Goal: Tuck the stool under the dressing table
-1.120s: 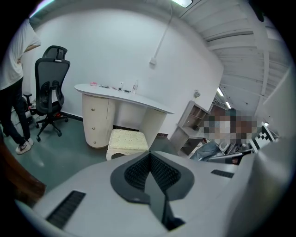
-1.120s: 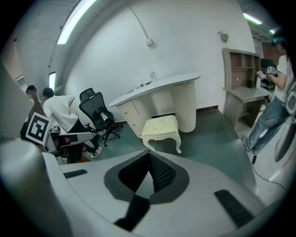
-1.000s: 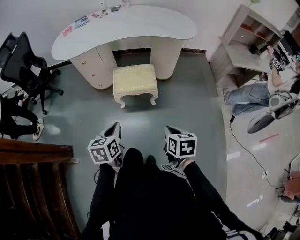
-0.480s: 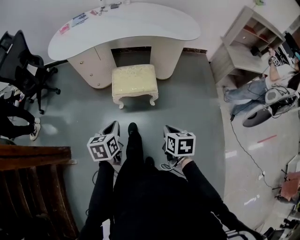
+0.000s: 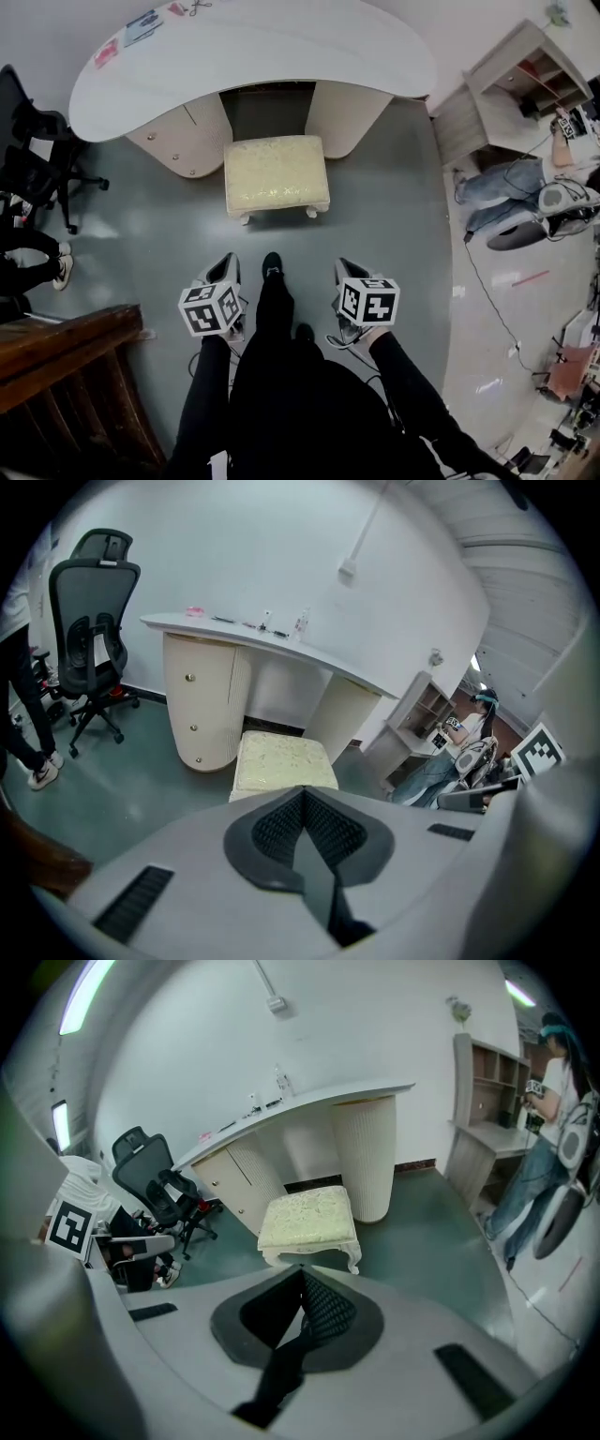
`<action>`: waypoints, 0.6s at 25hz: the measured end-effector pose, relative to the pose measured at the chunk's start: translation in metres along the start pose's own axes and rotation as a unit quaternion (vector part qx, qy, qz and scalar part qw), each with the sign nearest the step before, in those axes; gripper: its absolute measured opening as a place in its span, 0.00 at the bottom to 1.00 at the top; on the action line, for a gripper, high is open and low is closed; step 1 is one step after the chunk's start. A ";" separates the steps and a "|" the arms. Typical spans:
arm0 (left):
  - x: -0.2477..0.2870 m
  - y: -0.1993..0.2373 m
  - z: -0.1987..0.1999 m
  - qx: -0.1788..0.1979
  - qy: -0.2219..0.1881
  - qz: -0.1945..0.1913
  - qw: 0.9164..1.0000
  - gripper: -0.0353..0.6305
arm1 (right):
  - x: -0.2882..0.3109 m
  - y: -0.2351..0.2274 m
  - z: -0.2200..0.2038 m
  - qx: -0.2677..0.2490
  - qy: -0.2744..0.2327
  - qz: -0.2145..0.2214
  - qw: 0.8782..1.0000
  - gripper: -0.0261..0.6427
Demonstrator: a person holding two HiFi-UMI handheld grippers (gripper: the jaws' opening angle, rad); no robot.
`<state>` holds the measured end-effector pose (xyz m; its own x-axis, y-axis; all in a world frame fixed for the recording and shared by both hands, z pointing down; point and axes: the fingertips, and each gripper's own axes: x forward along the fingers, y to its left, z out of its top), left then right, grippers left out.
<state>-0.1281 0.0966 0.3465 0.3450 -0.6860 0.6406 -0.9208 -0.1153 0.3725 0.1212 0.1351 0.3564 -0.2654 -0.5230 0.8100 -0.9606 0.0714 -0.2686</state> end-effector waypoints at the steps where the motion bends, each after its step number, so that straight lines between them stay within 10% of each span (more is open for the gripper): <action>1: 0.011 0.008 0.003 -0.003 0.006 0.002 1.000 0.06 | 0.012 0.000 0.006 -0.001 0.004 -0.004 1.000 0.05; 15: 0.154 0.084 -0.052 -0.014 0.115 0.024 0.993 0.06 | 0.162 -0.046 0.003 0.018 0.090 -0.050 0.995 0.05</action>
<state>-0.1426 0.0184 0.5113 0.3359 -0.5074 0.7935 -0.9331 -0.0641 0.3539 0.1227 0.0447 0.4983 -0.1817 -0.3658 0.9128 -0.9803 -0.0053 -0.1973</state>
